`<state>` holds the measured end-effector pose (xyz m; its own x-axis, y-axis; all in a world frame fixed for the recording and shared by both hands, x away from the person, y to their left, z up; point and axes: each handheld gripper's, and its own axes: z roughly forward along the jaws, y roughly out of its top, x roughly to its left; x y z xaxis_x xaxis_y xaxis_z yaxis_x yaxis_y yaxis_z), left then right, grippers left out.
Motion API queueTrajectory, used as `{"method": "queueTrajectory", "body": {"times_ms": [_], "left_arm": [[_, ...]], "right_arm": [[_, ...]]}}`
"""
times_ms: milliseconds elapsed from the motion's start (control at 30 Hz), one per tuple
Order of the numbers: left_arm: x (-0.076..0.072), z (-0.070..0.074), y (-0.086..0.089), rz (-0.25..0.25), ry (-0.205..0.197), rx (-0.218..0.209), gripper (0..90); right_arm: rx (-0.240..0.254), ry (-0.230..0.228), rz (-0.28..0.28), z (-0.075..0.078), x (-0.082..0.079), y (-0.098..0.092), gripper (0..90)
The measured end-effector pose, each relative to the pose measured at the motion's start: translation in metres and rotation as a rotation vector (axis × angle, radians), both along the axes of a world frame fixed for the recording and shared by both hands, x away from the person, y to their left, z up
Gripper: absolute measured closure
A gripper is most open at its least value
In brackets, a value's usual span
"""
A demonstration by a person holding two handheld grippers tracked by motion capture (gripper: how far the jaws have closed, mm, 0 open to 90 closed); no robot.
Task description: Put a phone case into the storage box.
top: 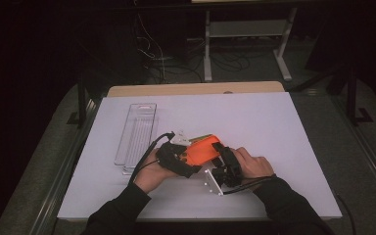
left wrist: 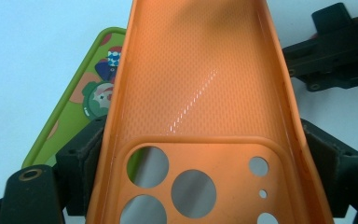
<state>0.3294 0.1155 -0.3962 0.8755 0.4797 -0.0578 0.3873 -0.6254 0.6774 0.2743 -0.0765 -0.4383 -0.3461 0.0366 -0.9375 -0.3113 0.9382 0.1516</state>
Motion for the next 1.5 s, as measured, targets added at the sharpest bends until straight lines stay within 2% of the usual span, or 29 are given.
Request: {"method": "queueTrajectory", "body": {"times_ms": [33,67,233,433,467,500,533,633,867,1067,1200,1233,1267,1400,1433,1467,1500], "left_arm": [[-0.0005,0.0001,-0.0004,0.000,-0.002,0.002,16.0],[-0.0007,0.0001,-0.0006,0.001,-0.003,0.004,16.0],[-0.0004,-0.0008,-0.0010,0.004,0.000,0.002,16.0],[-0.0008,0.0004,-0.0008,0.003,-0.004,0.004,15.9],[-0.0007,0.0005,-0.0006,0.005,-0.002,0.001,16.0],[-0.0017,-0.0005,-0.0020,0.023,0.002,-0.022,16.0],[-0.0006,0.0004,-0.0005,0.005,-0.001,-0.001,16.0],[-0.0003,0.0006,-0.0002,-0.001,-0.001,0.006,15.9],[0.0003,0.0001,0.0002,-0.003,0.008,-0.005,15.8],[-0.0019,0.0006,0.0011,-0.014,-0.013,-0.006,14.4],[-0.0016,-0.0016,0.0003,-0.025,0.003,0.004,7.5],[-0.0012,-0.0017,0.0001,-0.027,0.005,0.008,2.6],[-0.0016,-0.0018,0.0001,-0.024,0.005,-0.001,1.4],[-0.0005,-0.0003,0.0022,-0.025,0.003,-0.003,0.0],[-0.0010,-0.0001,0.0028,-0.011,0.012,-0.018,0.0],[-0.0004,0.0007,0.0046,-0.015,0.005,-0.004,0.0],[-0.0012,0.0005,0.0052,-0.005,0.004,-0.016,0.0]], "right_arm": [[-0.001,-0.011,0.005,-0.0007,0.0007,0.0010,41.9],[0.024,-0.019,0.002,-0.0019,0.0001,0.0022,43.7],[0.014,-0.032,0.012,-0.0021,-0.0015,0.0037,57.6],[0.005,-0.040,0.021,-0.0027,-0.0030,0.0047,65.5],[0.000,-0.042,0.023,-0.0025,-0.0034,0.0050,67.5],[-0.002,-0.044,0.024,-0.0024,-0.0037,0.0052,69.4],[-0.003,-0.041,0.023,-0.0022,-0.0038,0.0054,70.8],[-0.008,-0.045,0.020,-0.0022,-0.0043,0.0055,74.9],[-0.028,-0.060,0.026,-0.0038,-0.0056,0.0063,77.3],[-0.039,-0.082,0.033,-0.0051,-0.0077,0.0064,78.2],[-0.033,-0.082,0.031,-0.0033,-0.0077,0.0063,78.2],[-0.030,-0.081,0.020,-0.0024,-0.0065,0.0048,78.1],[-0.030,-0.078,0.016,-0.0022,-0.0061,0.0043,78.1],[-0.027,-0.078,0.010,-0.0018,-0.0047,0.0022,78.1],[-0.026,-0.068,0.005,-0.0015,-0.0044,0.0016,78.1],[-0.040,-0.064,0.008,-0.0006,-0.0036,0.0004,78.1],[-0.043,-0.055,-0.001,0.0005,-0.0025,-0.0017,78.1]]}}
